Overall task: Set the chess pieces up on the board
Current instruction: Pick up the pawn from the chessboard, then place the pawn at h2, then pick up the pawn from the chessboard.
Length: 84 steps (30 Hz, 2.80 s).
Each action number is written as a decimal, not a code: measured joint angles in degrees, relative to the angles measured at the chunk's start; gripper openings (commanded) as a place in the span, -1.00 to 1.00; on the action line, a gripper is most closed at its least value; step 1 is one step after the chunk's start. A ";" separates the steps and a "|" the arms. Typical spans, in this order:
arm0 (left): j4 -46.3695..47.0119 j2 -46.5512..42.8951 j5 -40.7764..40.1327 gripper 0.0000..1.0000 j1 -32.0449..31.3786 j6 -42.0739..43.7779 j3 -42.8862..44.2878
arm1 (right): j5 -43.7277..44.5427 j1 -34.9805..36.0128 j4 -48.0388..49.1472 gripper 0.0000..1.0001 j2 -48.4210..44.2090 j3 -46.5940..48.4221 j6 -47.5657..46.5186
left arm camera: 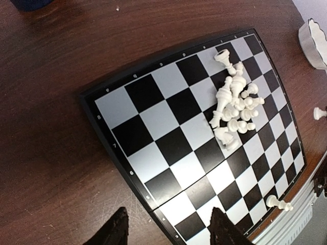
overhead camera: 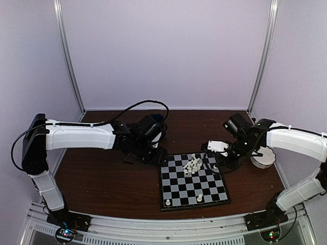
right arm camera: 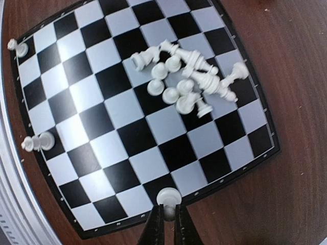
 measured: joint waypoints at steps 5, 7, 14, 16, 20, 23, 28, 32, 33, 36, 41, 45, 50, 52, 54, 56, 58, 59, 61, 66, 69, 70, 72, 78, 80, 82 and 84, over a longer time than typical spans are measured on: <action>0.00 -0.24 -0.02 0.09 0.00 0.04 -0.02 | -0.02 0.98 -3.74 -0.94 -3.48 -6.08 -2.32; 0.00 -0.24 -0.04 0.09 0.00 0.04 -0.02 | -0.02 1.49 -4.59 -0.93 -4.37 -7.85 -2.99; -0.26 -0.24 -0.35 0.09 0.00 0.31 -0.02 | -0.20 2.51 -5.70 -0.93 -5.70 -8.74 -4.17; -0.44 -0.24 -0.59 0.09 0.00 0.44 -0.02 | -0.31 2.67 -5.73 -0.93 -4.55 -8.74 -4.50; -0.68 -0.44 -1.11 0.09 0.00 0.66 -0.02 | -0.31 3.37 -5.73 -0.93 -2.23 -8.74 -4.85; -0.72 -0.90 -1.36 0.09 0.00 0.76 -0.02 | -0.35 4.17 -5.70 -0.92 -1.70 -8.74 -4.98; -0.70 -1.40 -1.42 0.09 0.00 0.96 -0.02 | -0.39 5.38 -5.70 -0.91 -0.83 -8.74 -5.22; -0.70 -1.40 -1.46 0.09 0.00 1.03 -0.02 | -0.37 5.79 -5.70 -0.91 0.98 -8.74 -5.42; -0.72 -1.40 -1.46 0.09 0.00 1.03 -0.02 | -0.35 5.88 -5.70 -0.92 1.33 -8.74 -5.44; -0.68 -1.40 -1.51 0.09 0.00 1.03 -0.07 | -0.26 6.03 -5.70 -0.88 1.77 -8.74 -5.53; -0.66 -1.40 -1.53 0.09 0.00 1.03 -0.68 | -0.04 6.05 -5.66 -0.84 1.99 -8.74 -5.60; -0.66 -1.40 -1.53 0.09 0.00 1.03 -0.90 | -0.02 6.08 -5.66 -0.83 2.47 -8.74 -5.57; -0.66 -1.40 -1.51 0.09 0.00 1.05 -0.90 | 0.00 6.08 -5.66 -0.67 2.51 -8.74 -5.64; -0.66 -1.40 -1.53 0.09 0.00 1.05 -0.90 | 0.02 6.08 -5.66 -0.58 2.51 -8.74 -5.60; -0.66 -1.40 -1.51 0.09 0.00 1.05 -0.92 | 0.09 6.08 -5.68 -0.49 2.51 -8.74 -5.57; -0.66 -1.40 -1.51 0.09 0.00 1.05 -0.92 | 0.17 6.08 -5.70 -0.45 2.51 -8.74 -5.42; -0.66 -1.40 -1.49 0.10 0.00 1.07 -0.92 | 0.31 6.08 -5.79 -0.43 2.14 -8.74 -5.18; -0.66 -1.40 -1.46 0.10 0.00 1.09 -0.92 | 0.42 6.08 -6.03 -0.43 1.62 -8.70 -5.03; -0.66 -1.40 -1.33 0.10 0.00 1.33 -0.92 | 0.83 6.08 -7.15 -0.42 -0.28 -8.17 -4.94; -0.70 -1.40 -1.29 0.09 0.00 1.95 -0.90 | 1.22 5.55 -8.09 -0.44 -6.21 -3.08 -5.09; -0.70 -1.40 -1.33 0.09 0.00 1.99 -0.90 | 1.05 5.40 -6.67 -0.45 -5.92 -0.35 -5.42; -0.70 -1.40 -1.38 0.09 0.00 1.99 -0.90 | 0.92 5.35 -6.25 -0.45 -4.96 0.42 -5.64; -0.72 -1.44 -1.60 0.09 -0.17 1.97 -0.90 | 0.37 5.31 -5.33 -0.45 -1.51 2.34 -6.12; -0.81 -4.74 -2.82 0.09 -0.48 1.92 -2.49 | -2.21 5.46 -2.89 -0.43 10.75 9.16 -8.09; -0.83 -6.60 -3.28 0.09 -0.55 1.90 -3.69 | -2.82 5.79 -1.97 -0.43 13.46 10.95 -8.94; -0.74 -8.57 -4.00 0.09 -0.55 1.75 -5.20 | -3.19 6.29 -1.07 -0.43 15.76 12.50 -9.42; -0.85 -9.97 -4.48 0.09 -0.55 1.44 -6.54 | -3.30 6.88 -0.31 -0.43 18.05 13.86 -9.70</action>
